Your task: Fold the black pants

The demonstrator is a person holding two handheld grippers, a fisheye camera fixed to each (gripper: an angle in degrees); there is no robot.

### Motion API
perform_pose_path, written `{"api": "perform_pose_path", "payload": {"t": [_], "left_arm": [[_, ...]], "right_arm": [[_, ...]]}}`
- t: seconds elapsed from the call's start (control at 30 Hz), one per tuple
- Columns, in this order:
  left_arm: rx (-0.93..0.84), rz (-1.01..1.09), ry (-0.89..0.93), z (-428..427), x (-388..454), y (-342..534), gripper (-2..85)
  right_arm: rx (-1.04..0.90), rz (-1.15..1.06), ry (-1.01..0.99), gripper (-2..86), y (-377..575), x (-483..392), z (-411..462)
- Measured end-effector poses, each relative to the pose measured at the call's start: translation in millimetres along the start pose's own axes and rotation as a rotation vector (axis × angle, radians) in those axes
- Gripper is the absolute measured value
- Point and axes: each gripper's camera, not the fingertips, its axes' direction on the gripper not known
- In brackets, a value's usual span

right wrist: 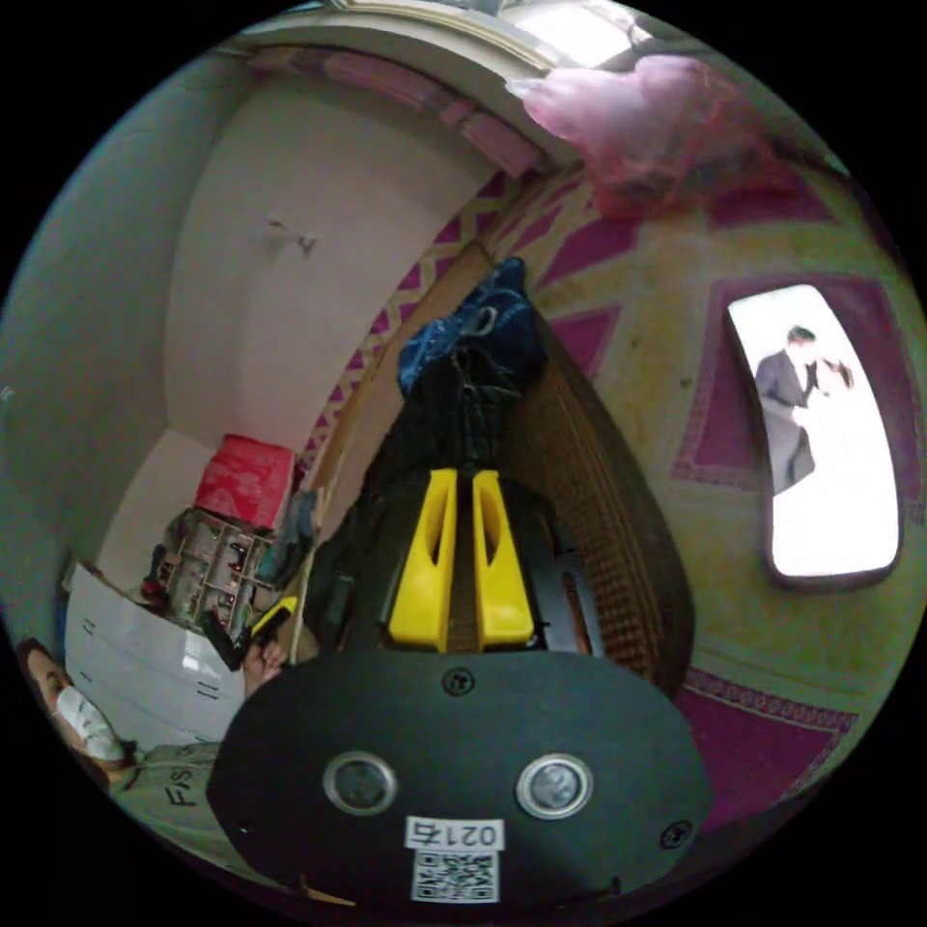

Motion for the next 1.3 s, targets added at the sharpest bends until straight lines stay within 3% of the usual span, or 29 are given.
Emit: {"api": "perform_pose_path", "payload": {"t": [0.07,0.2,0.53,0.63,0.83,1.03,1.17,1.3], "left_arm": [[-0.050,0.074,0.042,37,18,-19,8.3],[-0.086,0.160,0.038,77,39,-42,12.0],[-0.168,0.285,-0.043,139,40,-79,8.2],[-0.146,0.291,0.038,130,24,-84,8.9],[-0.166,0.267,-0.012,133,-18,-89,2.5],[0.045,0.027,0.127,54,-130,-84,-0.3],[0.230,-0.106,-0.009,-62,-237,-45,-0.6],[0.320,-0.288,-0.229,-160,-346,20,-0.8]], "right_arm": [[0.033,0.037,0.035,2.9,5,5,-17],[0.249,-0.082,0.177,4.6,26,-35,-73],[0.088,-0.389,0.124,4.0,89,-146,-54],[0.056,-0.400,0.081,3.9,109,-162,-44],[0.005,-0.398,0.049,2.7,151,-184,-21],[0.006,-0.478,0.072,-0.3,197,-218,5],[0.004,-0.679,0.232,-0.5,233,-265,48],[-0.122,-0.715,0.312,-0.5,252,-284,94]]}}
